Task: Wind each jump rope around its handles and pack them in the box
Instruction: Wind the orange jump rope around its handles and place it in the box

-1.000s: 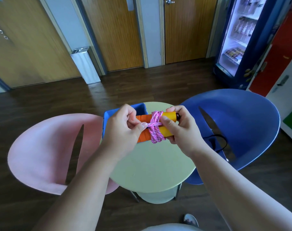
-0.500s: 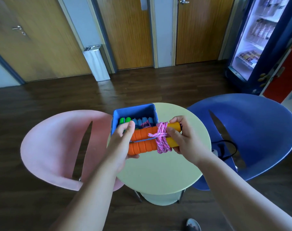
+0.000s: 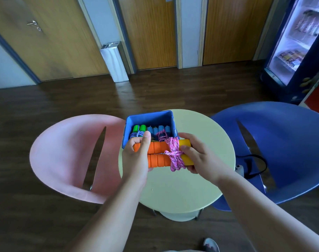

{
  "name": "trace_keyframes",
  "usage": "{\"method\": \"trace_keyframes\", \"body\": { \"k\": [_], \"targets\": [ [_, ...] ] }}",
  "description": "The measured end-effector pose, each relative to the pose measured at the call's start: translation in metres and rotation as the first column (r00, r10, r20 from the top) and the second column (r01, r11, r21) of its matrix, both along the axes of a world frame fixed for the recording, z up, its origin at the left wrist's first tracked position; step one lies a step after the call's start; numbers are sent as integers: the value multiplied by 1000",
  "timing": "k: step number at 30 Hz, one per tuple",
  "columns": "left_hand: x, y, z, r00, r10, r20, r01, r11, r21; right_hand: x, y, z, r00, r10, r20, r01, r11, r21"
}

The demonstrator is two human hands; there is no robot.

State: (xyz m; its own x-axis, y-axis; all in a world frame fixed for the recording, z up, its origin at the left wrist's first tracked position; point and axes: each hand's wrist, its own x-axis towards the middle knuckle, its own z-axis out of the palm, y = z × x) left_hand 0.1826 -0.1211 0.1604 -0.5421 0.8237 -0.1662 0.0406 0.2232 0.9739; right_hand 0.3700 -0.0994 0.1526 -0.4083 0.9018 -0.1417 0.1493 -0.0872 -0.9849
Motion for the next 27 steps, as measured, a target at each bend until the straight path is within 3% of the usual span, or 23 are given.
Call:
{"method": "trace_keyframes", "body": {
  "k": [5, 8, 11, 14, 17, 21, 27],
  "targets": [
    [10, 19, -12, 990, 90, -109, -90, 996, 0, 10, 16, -8, 1000, -9, -12, 9, 1000, -27],
    [11, 31, -28, 968, 181, -174, -179, 984, 24, 9, 28, -17, 987, -161, -7, 161, 986, -32],
    [18, 39, -36, 924, 336, -180, -324, 941, 94, 3, 43, -25, 937, -342, 67, 348, 927, -141],
    [27, 41, -40, 895, 417, -159, -394, 906, 158, -9, 48, -23, 947, -320, -8, 303, 903, -306],
    [30, 40, -44, 911, 352, -213, -320, 932, 171, -26, 53, -13, 942, -321, -101, 262, 888, -378],
    [27, 40, -48, 961, 167, -221, -121, 971, 208, -55, 68, -13, 950, -309, -35, 282, 903, -323],
    [-2, 59, -65, 984, -70, -164, 120, 939, 323, -95, 91, -16, 910, -414, -16, 397, 881, -259]
  ]
}}
